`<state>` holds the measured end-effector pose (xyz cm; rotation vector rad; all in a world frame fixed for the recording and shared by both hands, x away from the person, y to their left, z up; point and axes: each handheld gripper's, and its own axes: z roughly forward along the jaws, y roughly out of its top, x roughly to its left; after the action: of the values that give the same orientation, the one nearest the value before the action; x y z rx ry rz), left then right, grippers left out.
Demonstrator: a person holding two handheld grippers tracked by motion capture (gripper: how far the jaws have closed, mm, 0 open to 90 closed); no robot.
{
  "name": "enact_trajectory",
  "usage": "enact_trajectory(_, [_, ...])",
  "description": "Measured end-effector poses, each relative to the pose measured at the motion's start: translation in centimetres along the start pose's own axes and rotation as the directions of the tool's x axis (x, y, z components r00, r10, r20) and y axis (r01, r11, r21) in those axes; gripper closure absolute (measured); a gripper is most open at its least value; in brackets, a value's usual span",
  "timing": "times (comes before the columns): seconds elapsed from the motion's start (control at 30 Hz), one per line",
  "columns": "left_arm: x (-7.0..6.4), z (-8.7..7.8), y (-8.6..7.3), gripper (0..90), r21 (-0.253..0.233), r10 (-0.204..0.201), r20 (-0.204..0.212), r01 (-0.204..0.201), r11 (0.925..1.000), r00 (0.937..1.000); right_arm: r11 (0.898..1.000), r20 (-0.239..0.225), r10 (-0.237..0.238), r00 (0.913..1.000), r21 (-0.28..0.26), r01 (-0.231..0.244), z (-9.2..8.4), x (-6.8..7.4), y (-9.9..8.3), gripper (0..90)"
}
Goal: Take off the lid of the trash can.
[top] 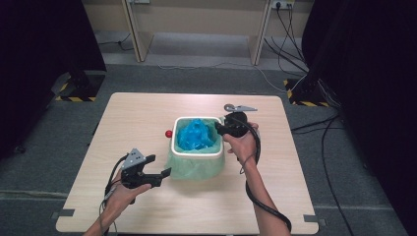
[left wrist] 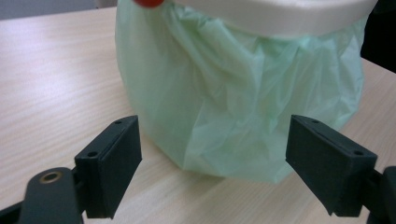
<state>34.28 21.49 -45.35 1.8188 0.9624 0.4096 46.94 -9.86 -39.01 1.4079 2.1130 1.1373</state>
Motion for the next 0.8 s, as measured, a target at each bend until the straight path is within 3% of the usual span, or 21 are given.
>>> enact_trajectory(0.1, [-0.3,0.2,0.4,17.8,-0.01,0.021,-0.004,-0.021,0.9997,0.9998,1.0,0.01,-0.011,0.9999,0.02,0.011,0.5,0.2,0.1,63.7])
enact_trajectory(0.4, [-1.4,1.2,1.9,17.8,-0.045,0.033,0.014,-0.032,0.9985,0.9994,0.999,0.023,-0.017,0.9996,0.04,0.016,0.6,0.5,0.4,69.4])
enact_trajectory(0.8, [-2.0,2.2,2.6,18.4,-0.057,0.051,-0.007,-0.052,0.997,0.9986,1.0,0.057,-0.01,0.9983,-0.005,0.011,0.2,1.0,0.6,75.0])
